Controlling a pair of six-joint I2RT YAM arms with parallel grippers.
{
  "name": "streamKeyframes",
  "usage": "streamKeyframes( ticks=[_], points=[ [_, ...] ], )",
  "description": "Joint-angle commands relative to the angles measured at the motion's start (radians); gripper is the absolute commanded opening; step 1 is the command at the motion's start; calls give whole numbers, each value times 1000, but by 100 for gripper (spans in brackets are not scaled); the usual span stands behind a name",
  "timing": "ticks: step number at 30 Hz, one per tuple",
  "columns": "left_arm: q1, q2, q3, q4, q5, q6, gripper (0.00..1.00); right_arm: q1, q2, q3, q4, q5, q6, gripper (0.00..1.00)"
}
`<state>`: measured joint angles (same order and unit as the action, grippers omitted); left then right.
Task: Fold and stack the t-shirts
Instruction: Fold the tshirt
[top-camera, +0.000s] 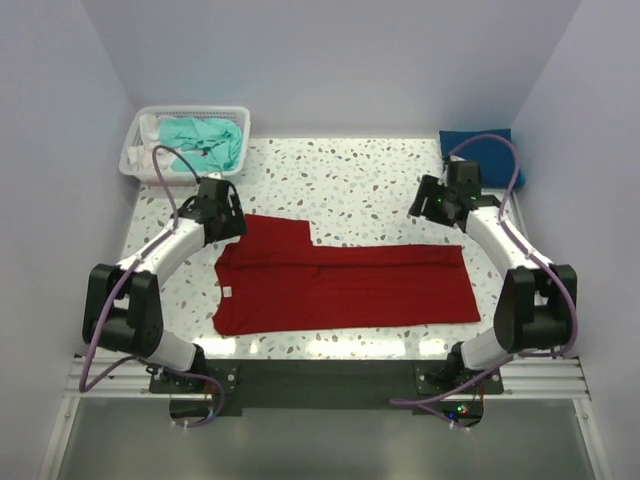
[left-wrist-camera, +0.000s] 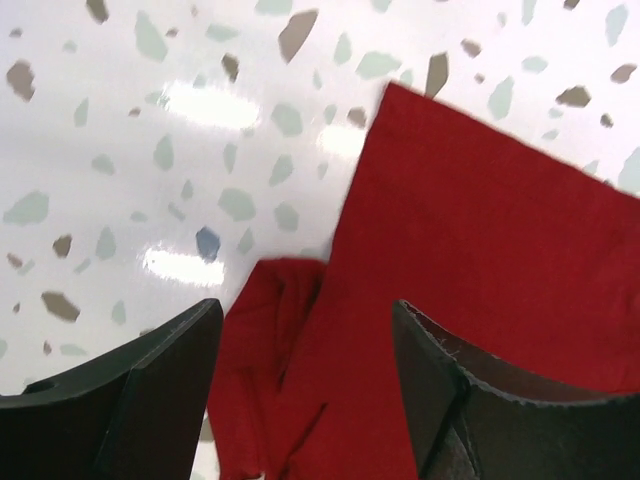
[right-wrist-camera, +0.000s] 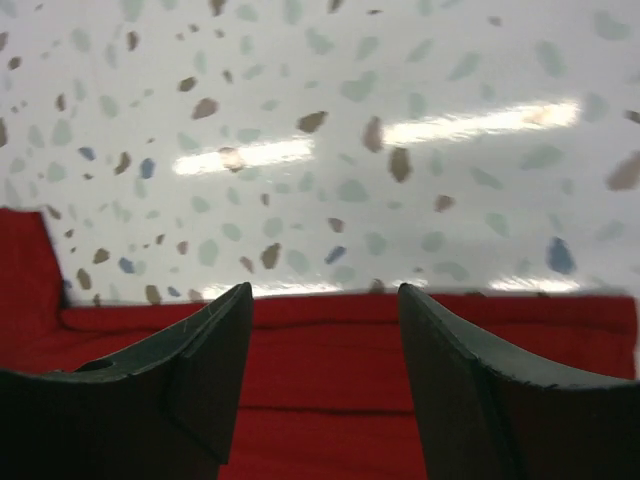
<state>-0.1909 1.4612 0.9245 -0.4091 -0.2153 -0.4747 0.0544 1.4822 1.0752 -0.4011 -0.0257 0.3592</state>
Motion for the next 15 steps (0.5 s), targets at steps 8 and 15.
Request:
streamKeyframes(
  ticks=[8, 15],
  points=[
    [5, 309, 260, 115, 40, 45, 58, 258, 217, 117, 180, -284, 32, 63],
    [4, 439, 339, 122, 47, 47, 48, 311, 211, 75, 150, -313, -8, 63]
  ],
)
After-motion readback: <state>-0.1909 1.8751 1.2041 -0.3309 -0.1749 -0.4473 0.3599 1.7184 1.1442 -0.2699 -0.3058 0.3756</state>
